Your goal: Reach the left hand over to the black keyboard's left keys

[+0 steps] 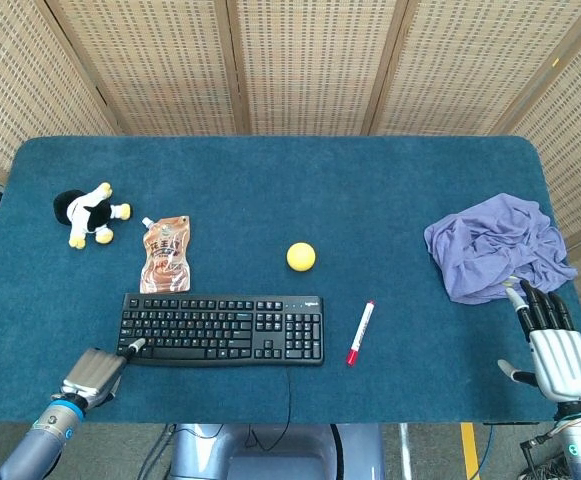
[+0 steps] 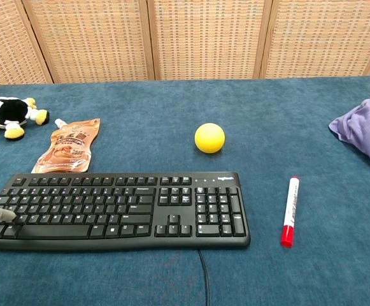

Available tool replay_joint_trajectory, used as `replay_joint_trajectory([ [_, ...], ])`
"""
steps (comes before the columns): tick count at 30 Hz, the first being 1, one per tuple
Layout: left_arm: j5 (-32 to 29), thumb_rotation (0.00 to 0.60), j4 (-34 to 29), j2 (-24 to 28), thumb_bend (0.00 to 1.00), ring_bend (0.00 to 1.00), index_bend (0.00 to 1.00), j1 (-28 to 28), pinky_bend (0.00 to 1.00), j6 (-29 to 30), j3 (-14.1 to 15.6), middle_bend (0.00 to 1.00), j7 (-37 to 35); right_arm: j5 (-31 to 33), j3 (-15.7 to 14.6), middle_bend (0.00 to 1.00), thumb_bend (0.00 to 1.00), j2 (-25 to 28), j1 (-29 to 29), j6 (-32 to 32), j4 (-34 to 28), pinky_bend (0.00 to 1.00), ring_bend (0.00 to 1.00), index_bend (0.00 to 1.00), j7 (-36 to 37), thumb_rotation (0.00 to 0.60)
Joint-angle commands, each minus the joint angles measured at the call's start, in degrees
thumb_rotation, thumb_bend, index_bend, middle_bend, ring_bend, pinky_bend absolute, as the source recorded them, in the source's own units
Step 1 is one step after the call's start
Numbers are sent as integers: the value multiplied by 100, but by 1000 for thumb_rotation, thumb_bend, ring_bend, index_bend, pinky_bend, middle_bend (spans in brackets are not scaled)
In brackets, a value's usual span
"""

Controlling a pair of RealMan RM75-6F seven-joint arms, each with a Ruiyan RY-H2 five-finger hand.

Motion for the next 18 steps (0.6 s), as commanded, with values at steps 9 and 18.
replay_joint_trajectory([
  [9,1524,600,-285,297,705,458,0,442,381,726,33,446,-925,-8,1,0,0,-11,2,5,3,0,0,0,-17,600],
  [18,3734,600,1177,-345,224,2,0,1413,34,2535,-48,0,-2680,-1,6,0,0,-52,18,-16,45,0,0,0,-55,600],
])
